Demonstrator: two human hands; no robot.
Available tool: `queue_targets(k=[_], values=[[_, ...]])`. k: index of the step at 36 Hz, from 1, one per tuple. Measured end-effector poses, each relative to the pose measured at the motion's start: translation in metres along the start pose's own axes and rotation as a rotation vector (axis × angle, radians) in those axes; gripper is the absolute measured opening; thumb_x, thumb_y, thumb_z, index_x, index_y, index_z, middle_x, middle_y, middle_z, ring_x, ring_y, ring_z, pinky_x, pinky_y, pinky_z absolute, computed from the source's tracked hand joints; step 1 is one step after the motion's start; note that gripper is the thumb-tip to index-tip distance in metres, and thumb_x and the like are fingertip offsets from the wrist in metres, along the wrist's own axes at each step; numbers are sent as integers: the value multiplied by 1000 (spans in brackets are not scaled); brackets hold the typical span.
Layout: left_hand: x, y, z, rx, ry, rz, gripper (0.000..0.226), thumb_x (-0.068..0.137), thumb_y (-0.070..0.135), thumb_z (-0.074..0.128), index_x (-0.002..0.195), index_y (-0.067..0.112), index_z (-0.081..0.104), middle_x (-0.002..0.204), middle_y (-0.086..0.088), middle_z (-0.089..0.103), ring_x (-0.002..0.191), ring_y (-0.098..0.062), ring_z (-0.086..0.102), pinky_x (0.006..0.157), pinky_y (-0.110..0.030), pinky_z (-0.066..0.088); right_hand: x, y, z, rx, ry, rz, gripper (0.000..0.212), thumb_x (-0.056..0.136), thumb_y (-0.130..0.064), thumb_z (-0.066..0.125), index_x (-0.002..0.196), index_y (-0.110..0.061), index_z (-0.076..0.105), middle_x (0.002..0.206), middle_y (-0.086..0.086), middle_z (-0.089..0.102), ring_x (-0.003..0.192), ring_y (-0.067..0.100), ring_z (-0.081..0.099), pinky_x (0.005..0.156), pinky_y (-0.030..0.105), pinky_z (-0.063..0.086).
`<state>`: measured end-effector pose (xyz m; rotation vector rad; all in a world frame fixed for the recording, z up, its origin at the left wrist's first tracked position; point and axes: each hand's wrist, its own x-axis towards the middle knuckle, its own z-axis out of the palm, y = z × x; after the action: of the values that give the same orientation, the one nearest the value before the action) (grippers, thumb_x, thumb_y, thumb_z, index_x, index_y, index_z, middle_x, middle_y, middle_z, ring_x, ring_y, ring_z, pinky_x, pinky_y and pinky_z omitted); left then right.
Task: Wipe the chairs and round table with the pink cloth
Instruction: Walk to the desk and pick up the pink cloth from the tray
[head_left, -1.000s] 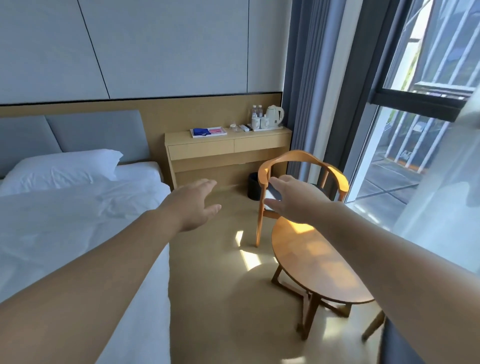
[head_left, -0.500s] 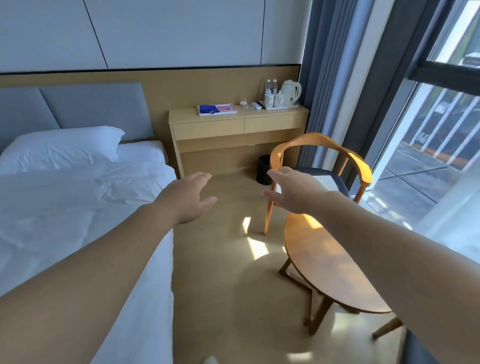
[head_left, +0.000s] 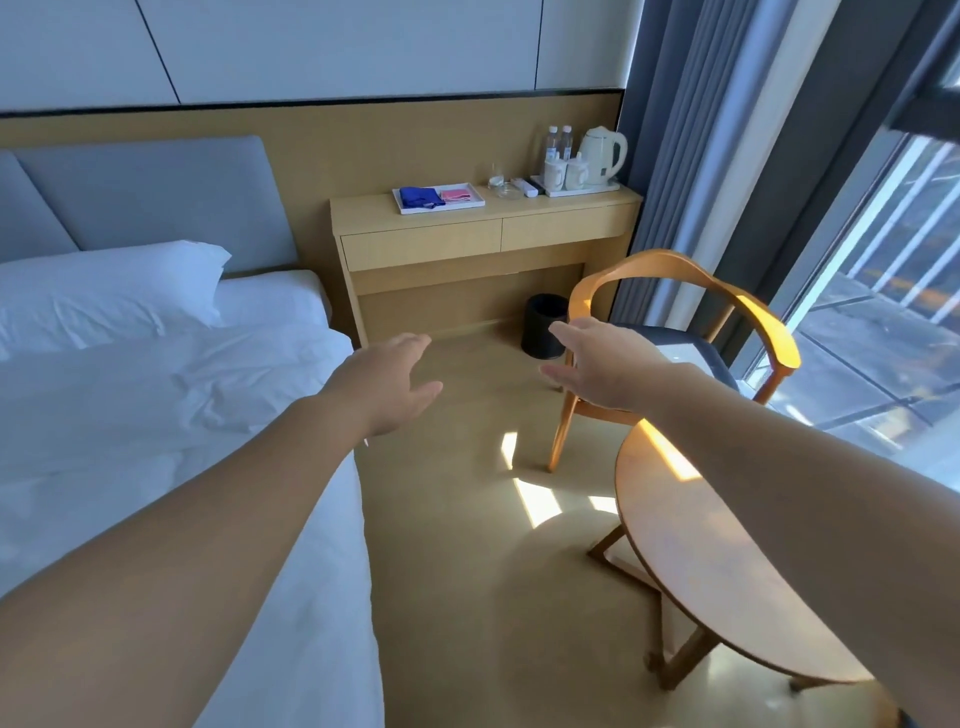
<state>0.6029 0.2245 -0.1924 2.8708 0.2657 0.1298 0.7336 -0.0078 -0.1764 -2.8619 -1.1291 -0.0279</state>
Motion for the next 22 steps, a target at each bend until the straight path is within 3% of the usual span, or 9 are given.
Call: queue_targets(k=[22], values=[[162,-63,18,0,-11,-75,65,92,46,48,147,20,26,154,3,26,134,-24,35,106,-38,33,183,46,40,25,-59,-20,62,96,-55,44,144,-17,39,130,5,50,108,25,58,89,41,54]])
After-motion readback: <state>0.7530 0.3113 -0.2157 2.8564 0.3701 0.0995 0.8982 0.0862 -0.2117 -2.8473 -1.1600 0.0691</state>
